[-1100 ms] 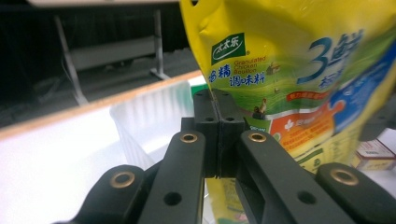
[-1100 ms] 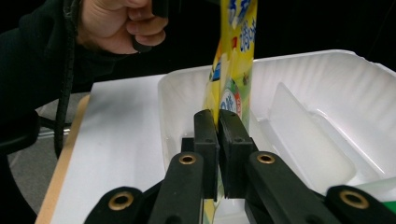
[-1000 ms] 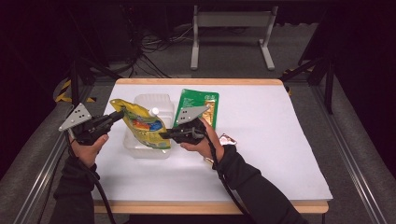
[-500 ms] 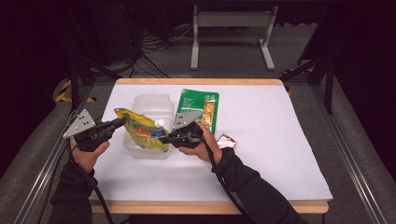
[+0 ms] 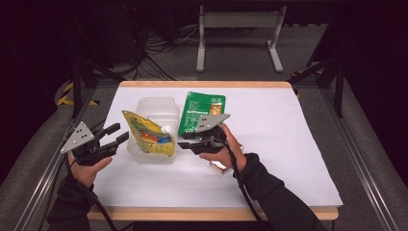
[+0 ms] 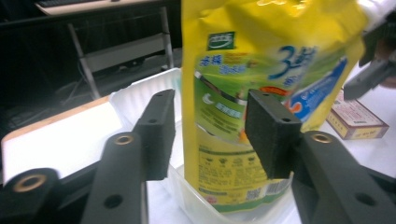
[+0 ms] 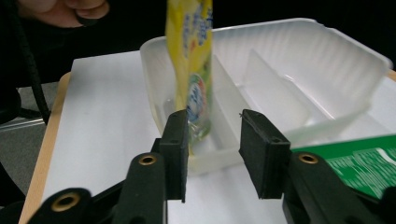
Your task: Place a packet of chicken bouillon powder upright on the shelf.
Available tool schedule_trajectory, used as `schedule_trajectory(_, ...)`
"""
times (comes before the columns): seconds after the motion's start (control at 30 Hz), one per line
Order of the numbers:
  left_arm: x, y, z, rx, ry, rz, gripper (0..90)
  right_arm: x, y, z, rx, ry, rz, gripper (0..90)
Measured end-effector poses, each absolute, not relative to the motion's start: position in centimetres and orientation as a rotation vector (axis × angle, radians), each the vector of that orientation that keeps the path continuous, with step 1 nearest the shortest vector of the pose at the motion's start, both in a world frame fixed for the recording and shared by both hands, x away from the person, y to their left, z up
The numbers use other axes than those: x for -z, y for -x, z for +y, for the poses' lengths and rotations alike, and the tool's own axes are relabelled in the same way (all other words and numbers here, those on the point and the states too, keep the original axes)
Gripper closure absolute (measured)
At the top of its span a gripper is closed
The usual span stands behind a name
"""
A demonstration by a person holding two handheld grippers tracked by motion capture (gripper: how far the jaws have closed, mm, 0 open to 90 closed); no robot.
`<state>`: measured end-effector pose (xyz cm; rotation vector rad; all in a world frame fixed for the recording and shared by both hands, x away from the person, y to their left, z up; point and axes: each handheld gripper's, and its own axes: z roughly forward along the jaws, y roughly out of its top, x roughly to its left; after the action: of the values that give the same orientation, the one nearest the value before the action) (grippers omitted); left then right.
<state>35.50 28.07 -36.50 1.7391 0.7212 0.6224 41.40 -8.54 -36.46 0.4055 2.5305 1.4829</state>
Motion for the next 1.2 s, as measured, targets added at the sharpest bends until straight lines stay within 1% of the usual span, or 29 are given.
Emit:
schedule_trajectory(0.1,36.5,-34.6,27.7,-0.626,-1.75,0.703,50.3,36.2,-41.2,-9.9,-1.491,-0.417,2.507,62.2)
schedule_trajectory(0.17,36.6,-33.6,27.2,-0.63,-1.772,0.688,48.3,36.0,-41.0,-11.7,-1.485,-0.445,2.484,62.3)
schedule_trajectory(0.2,36.6,-33.3,27.0,-0.633,-1.784,0.682,47.0,35.9,-40.9,-13.2,-1.471,-0.473,2.463,62.2)
schedule_trajectory(0.23,36.7,-32.9,26.8,-0.63,-1.801,0.668,47.0,35.9,-40.9,-13.2,-1.471,-0.473,2.463,62.2)
schedule_trajectory(0.43,37.8,-30.2,24.9,-0.629,-1.897,0.614,42.6,36.4,-40.9,-18.1,-1.387,-0.583,2.414,60.0)
schedule_trajectory(0.53,38.8,-29.1,23.7,-0.589,-1.926,0.599,39.6,36.8,-41.0,-19.9,-1.348,-0.619,2.401,59.0)
schedule_trajectory(0.6,39.6,-28.7,22.8,-0.565,-1.964,0.58,36.1,37.4,-41.2,-21.4,-1.322,-0.666,2.391,54.6)
schedule_trajectory(0.63,40.1,-28.5,22.2,-0.548,-1.986,0.581,34.5,37.6,-41.2,-21.9,-1.312,-0.676,2.392,50.5)
schedule_trajectory(0.7,41.2,-28.3,21.6,-0.517,-2.016,0.588,28.1,38.3,-41.5,-23.4,-1.318,-0.684,2.399,40.4)
schedule_trajectory(0.77,42.3,-28.3,21.2,-0.479,-2.039,0.606,23.8,39.0,-41.7,-24.3,-1.296,-0.689,2.427,33.2)
schedule_trajectory(0.8,42.9,-28.3,20.9,-0.47,-2.075,0.608,21.9,39.3,-41.8,-24.8,-1.296,-0.688,2.458,30.9)
schedule_trajectory(0.83,43.3,-28.3,20.7,-0.488,-2.116,0.597,20.7,39.9,-42.0,-25.3,-1.295,-0.703,2.499,26.2)
schedule_trajectory(0.87,43.3,-28.3,20.7,-0.488,-2.116,0.597,19.5,39.9,-42.0,-25.3,-1.295,-0.703,2.499,26.2)
schedule_trajectory(0.9,43.6,-28.2,20.6,-0.499,-2.139,0.596,19.5,40.3,-42.1,-25.6,-1.293,-0.714,2.531,23.5)
schedule_trajectory(0.93,43.8,-28.3,20.5,-0.483,-2.134,0.597,19.0,40.9,-42.3,-25.9,-1.285,-0.72,2.576,21.6)
schedule_trajectory(1.0,43.9,-28.4,20.4,-0.479,-2.145,0.588,18.3,41.7,-42.5,-26.2,-1.286,-0.749,2.59,19.6)
schedule_trajectory(1.03,44.1,-28.5,20.3,-0.475,-2.149,0.592,16.9,42.2,-42.7,-26.1,-1.277,-0.764,2.62,17.3)
schedule_trajectory(1.2,44.3,-28.5,20.2,-0.472,-2.152,0.596,16.2,43.0,-42.7,-25.5,-1.245,-0.763,2.67,16.5)
